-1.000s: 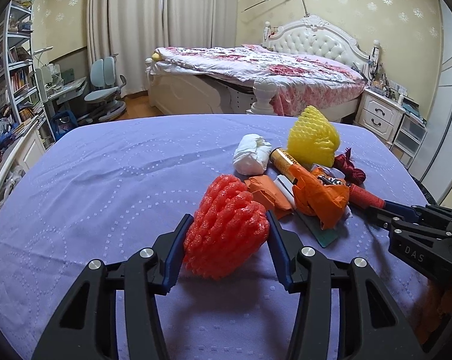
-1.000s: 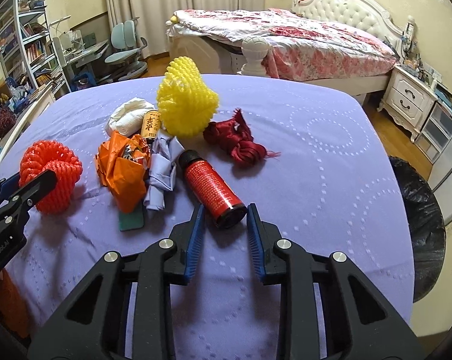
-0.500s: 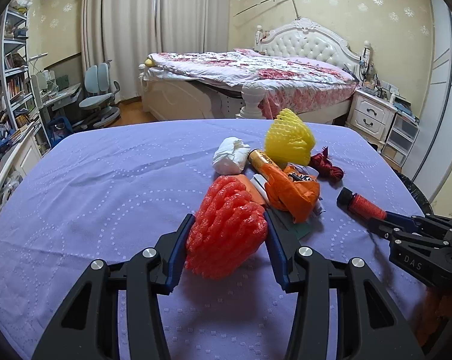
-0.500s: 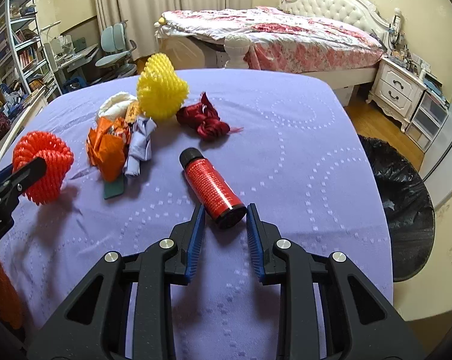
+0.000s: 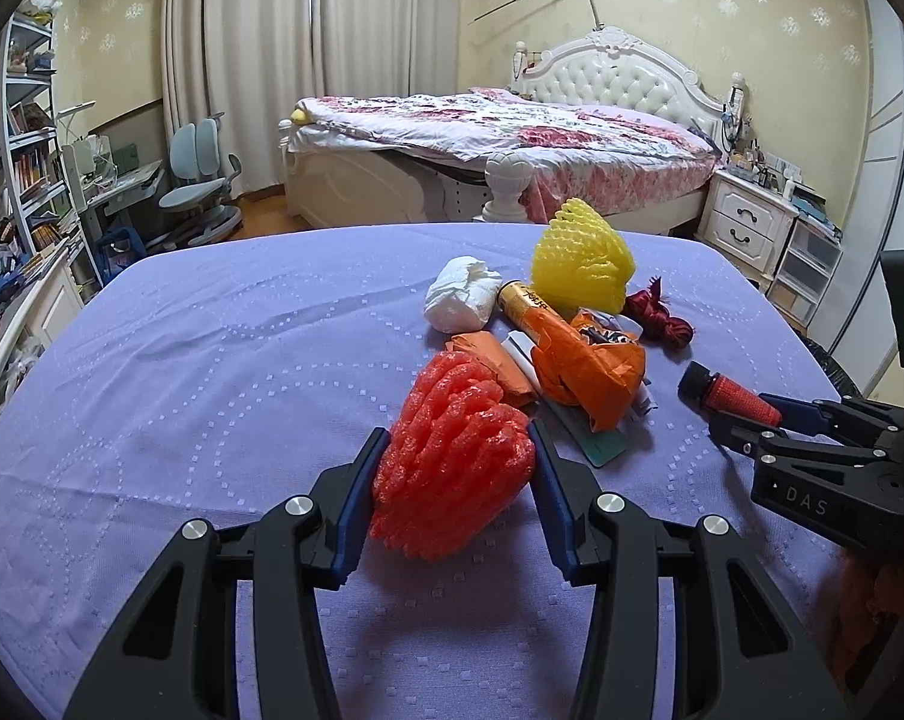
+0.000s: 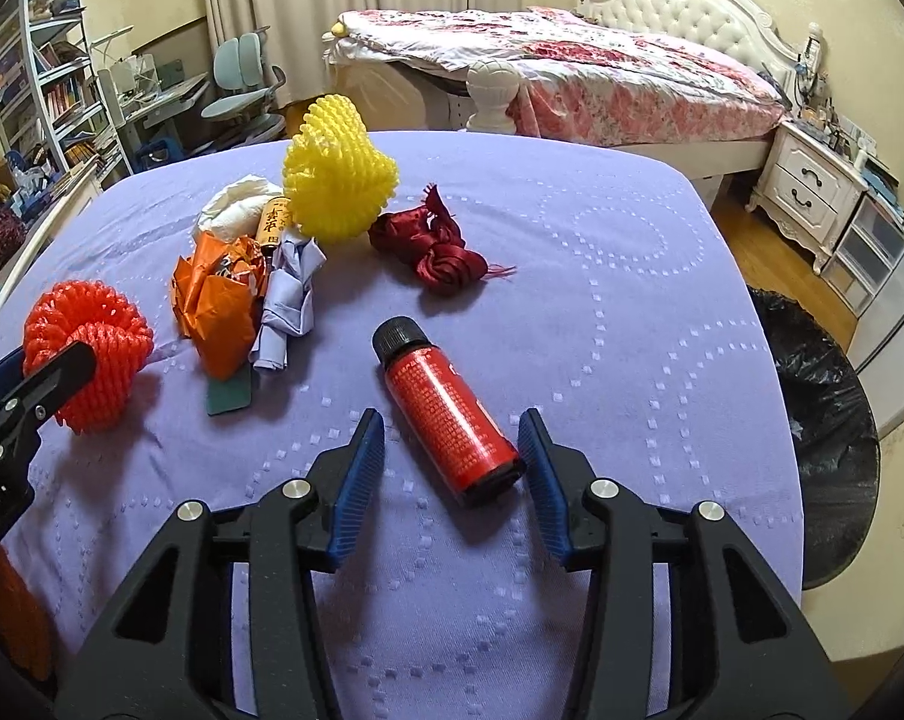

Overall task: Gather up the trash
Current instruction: 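Grasp the red spray can with the right tool while the left tool holds the mesh net, then carry the spray can and mesh net with both tools over the bin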

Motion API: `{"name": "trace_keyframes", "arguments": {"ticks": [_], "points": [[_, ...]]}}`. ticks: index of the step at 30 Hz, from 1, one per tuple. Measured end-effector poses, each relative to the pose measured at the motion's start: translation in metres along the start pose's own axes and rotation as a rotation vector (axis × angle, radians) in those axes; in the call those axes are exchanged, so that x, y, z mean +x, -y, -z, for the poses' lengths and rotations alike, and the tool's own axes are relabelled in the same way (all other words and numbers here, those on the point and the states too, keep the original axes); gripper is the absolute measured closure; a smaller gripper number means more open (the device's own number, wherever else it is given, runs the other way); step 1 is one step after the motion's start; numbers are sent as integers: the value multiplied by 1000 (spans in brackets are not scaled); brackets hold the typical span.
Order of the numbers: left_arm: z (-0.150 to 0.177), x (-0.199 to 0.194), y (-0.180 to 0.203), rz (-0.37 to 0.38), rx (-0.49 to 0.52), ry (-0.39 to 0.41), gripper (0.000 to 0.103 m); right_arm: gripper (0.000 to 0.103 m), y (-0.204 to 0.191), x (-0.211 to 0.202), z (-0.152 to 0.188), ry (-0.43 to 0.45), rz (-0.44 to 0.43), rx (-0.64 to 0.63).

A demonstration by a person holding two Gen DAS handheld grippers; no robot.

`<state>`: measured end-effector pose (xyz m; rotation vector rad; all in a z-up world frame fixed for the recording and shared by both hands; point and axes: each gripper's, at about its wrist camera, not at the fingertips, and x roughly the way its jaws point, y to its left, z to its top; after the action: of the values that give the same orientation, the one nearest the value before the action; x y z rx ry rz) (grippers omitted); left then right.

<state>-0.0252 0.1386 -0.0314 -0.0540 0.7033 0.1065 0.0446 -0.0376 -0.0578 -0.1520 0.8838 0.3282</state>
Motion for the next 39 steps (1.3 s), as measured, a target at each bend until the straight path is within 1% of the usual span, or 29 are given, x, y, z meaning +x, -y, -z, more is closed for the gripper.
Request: {"name": "trace_keyframes", "arguments": {"ticks": [2, 4, 10, 16, 23, 30, 33, 39], "points": [[0, 0, 0, 1, 0, 0, 55, 73, -2, 0, 0, 0, -2, -7], [0, 0, 0, 0, -1, -1, 56, 80, -2, -2, 1, 3, -2, -8], [1, 0, 3, 14, -2, -1, 56, 80, 5, -12, 7, 24, -8, 18], [1, -7, 16, 39, 9, 12, 57, 80, 16, -27, 12, 52, -5, 44], [-3, -20, 34, 97, 9, 21, 57, 80, 30, -49, 17, 96, 8, 73], [-8, -29, 71, 160, 64, 51, 57, 80, 54, -71, 20, 142, 37, 117], [-13, -26, 90, 198, 88, 52, 57, 80, 67, -80, 23, 161, 58, 140], [-24, -15, 136, 267, 146, 79, 57, 80, 101, -90, 28, 186, 116, 200]]}}
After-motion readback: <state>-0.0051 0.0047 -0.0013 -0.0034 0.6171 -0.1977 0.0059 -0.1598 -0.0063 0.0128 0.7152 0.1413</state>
